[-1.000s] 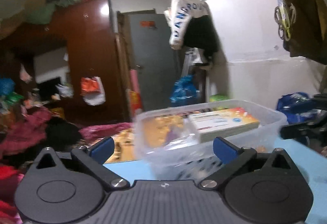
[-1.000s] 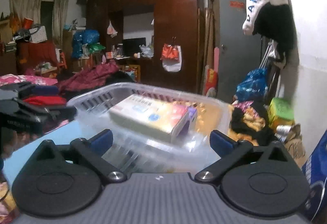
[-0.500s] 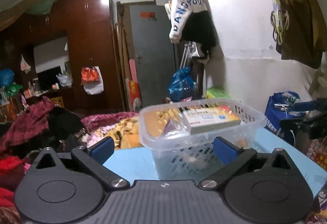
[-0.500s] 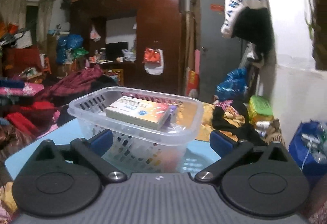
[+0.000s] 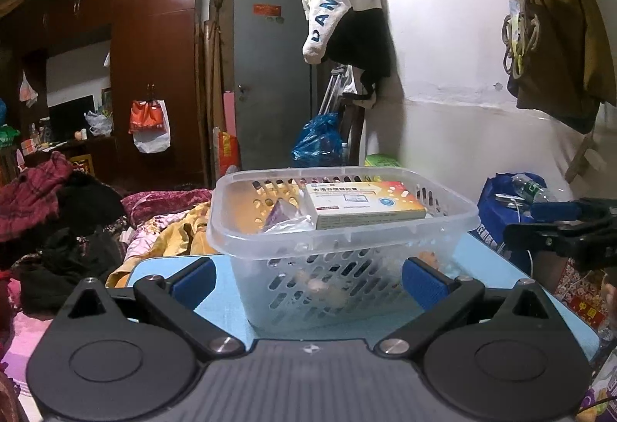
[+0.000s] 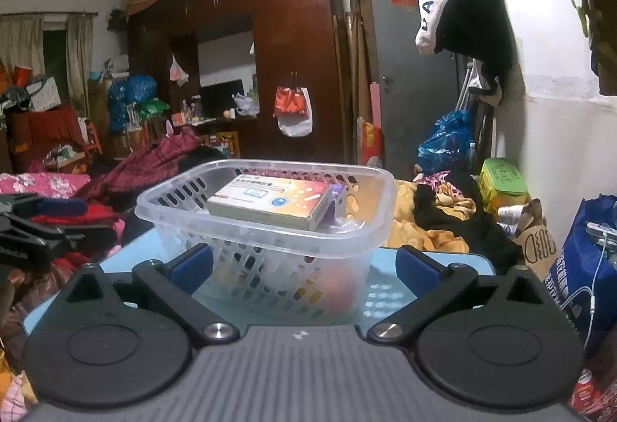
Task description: Organize objects
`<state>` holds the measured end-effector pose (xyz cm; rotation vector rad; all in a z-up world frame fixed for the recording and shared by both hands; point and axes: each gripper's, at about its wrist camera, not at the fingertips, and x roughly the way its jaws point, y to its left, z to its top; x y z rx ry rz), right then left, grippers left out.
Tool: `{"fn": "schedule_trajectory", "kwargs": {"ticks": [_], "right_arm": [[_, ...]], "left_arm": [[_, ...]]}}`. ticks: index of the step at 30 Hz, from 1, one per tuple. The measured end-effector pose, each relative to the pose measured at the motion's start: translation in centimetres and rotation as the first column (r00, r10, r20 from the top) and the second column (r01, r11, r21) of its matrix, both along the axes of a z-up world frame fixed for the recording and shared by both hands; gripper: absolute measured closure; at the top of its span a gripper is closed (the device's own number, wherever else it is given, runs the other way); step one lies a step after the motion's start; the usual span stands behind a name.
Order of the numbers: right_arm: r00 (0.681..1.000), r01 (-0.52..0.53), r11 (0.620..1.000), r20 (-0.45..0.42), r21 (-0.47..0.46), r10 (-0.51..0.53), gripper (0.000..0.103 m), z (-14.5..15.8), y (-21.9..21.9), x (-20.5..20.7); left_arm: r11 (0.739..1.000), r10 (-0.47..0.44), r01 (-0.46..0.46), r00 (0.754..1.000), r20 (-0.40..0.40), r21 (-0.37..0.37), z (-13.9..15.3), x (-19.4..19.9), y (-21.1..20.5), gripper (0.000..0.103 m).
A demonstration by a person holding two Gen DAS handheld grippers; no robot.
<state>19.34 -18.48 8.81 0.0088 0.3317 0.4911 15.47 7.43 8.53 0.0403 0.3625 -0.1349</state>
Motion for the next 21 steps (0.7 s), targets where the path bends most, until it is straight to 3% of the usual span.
{"fn": "schedule_trajectory", "kwargs": {"ticks": [21], "right_arm": [[1.0, 0.001, 1.0, 0.028, -0.002, -0.001, 0.0, 1.2, 0.2, -1.8]], "left_arm": [[1.0, -0.013, 0.012, 0.999, 0.051, 0.021, 1.7, -1.6, -1.9, 0.0]]}}
